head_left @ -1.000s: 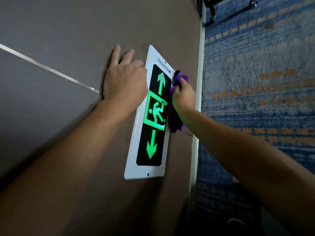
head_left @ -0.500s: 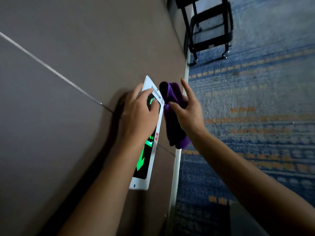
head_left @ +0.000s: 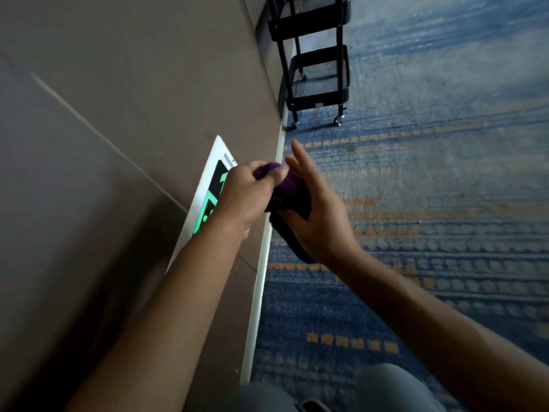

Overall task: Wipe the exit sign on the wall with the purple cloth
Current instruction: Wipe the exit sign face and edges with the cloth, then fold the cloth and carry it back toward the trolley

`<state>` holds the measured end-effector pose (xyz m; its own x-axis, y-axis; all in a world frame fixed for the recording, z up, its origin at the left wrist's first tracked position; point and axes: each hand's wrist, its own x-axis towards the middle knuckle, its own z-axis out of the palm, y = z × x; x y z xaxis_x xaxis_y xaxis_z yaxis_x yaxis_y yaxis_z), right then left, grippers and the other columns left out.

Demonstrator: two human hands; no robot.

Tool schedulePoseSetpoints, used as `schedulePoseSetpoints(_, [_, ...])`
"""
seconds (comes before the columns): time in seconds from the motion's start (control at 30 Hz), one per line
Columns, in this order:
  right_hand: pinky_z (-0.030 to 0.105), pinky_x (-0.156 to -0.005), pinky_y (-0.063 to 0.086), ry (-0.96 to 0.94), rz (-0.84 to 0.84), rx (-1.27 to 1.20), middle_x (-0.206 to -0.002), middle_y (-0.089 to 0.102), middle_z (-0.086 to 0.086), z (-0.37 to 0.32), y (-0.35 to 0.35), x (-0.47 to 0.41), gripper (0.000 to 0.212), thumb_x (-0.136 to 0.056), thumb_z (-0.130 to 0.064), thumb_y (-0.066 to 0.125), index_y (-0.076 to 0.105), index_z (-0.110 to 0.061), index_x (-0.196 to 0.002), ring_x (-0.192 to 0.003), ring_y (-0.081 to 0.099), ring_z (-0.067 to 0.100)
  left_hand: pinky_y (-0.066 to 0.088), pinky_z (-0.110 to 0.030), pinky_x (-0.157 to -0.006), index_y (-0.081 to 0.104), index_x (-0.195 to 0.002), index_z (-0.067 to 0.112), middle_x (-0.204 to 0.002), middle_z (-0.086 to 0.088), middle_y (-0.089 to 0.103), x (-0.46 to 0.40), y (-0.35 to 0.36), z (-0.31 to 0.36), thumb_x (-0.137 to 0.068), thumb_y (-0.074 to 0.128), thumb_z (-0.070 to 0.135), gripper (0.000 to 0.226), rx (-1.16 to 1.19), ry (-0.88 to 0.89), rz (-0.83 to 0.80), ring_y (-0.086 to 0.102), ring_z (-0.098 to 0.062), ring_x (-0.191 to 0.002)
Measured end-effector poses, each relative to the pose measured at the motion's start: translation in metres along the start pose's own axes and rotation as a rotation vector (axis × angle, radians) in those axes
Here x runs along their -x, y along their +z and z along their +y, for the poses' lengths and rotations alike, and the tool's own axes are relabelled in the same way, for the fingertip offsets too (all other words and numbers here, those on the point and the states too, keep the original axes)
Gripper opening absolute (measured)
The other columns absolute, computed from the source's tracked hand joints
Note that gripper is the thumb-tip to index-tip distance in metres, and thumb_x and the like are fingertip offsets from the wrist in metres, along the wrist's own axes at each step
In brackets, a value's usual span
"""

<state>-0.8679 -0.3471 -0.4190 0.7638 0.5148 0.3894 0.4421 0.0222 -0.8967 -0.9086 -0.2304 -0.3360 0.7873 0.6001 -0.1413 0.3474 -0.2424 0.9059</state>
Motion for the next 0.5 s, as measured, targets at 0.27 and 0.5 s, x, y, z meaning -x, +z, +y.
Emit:
schedulePoseSetpoints(0.27, [0.020,-0.101,0.053,0.298,-0.099,-0.134,-0.155,0.046,-0.018,-0.040,-0.100,-0.001,0.118,-0.066,-0.072,0.082,0.013,-0.054,-0.159,-0.128,0.056,-0.010,0.060,-0.032,-0.083,0.077,-0.096,0.028,-0.100,0.007,0.078,0.022,0.008,0.073,-0.095,0.065,0.018,0.015,0.221,0.246,-0.090,0.073,-0.009,-0.099])
schedulePoseSetpoints(0.5, [0.031,-0.088,0.058,0.633,-0.039,-0.464,-0.116,0.078,0.007,-0.114,-0.211,-0.010,0.056,-0.079,-0.062,0.081,0.076,-0.024,-0.119,-0.108,0.074,0.020,0.059,-0.035,-0.074,0.074,-0.104,0.022,-0.105,0.000,0.076,0.043,0.013,0.183,-0.097,0.057,0.008,0.023,0.639,0.058,-0.262,0.070,-0.018,-0.100])
